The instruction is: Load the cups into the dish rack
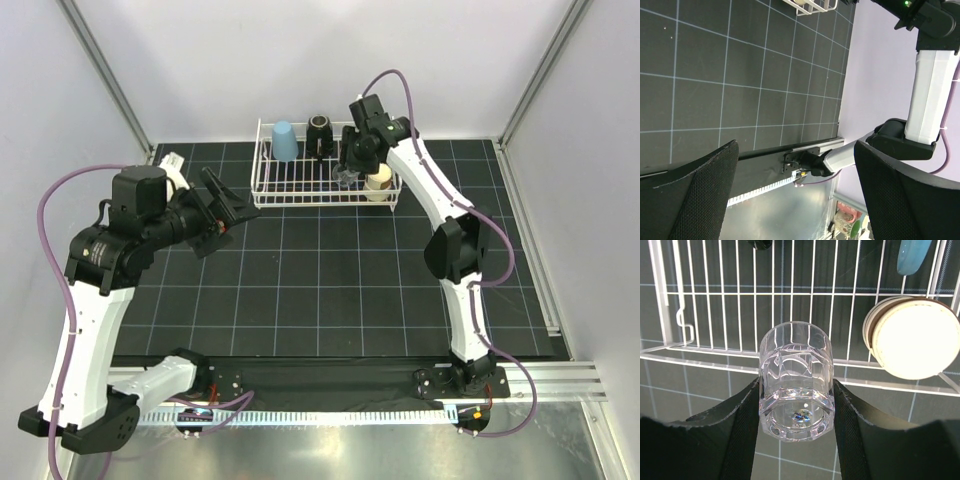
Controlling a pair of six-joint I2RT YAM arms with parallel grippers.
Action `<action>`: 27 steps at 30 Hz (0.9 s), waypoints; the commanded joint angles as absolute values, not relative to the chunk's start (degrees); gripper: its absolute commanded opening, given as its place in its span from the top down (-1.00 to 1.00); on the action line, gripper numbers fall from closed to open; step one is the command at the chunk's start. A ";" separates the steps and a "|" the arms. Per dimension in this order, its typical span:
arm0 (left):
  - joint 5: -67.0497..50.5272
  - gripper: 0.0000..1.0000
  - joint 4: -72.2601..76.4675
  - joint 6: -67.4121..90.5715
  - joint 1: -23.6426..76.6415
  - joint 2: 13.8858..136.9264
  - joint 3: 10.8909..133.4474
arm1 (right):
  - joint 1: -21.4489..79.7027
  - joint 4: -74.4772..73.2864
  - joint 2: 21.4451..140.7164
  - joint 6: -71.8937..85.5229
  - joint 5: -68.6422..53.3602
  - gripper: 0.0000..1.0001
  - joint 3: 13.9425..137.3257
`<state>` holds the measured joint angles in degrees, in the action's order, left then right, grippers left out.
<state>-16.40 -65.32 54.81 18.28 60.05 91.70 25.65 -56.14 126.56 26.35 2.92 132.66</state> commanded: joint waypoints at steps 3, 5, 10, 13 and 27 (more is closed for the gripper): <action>-14.94 -0.85 -66.36 52.91 18.02 59.41 92.20 | 27.33 -53.44 128.14 23.73 6.32 0.92 135.97; -14.77 -0.85 -66.36 52.91 18.02 59.50 92.20 | 27.60 -53.96 129.02 23.73 7.03 0.92 136.76; -14.50 -0.85 -66.45 52.82 18.02 60.20 92.20 | 27.77 -55.63 131.57 23.56 9.22 0.92 137.99; -14.68 -0.85 -66.45 52.65 18.02 60.91 92.55 | 27.86 -55.72 132.62 22.77 9.84 0.92 138.25; -15.03 -0.85 -66.62 52.21 18.02 62.93 93.17 | 27.86 -56.69 135.17 20.39 12.04 0.90 138.16</action>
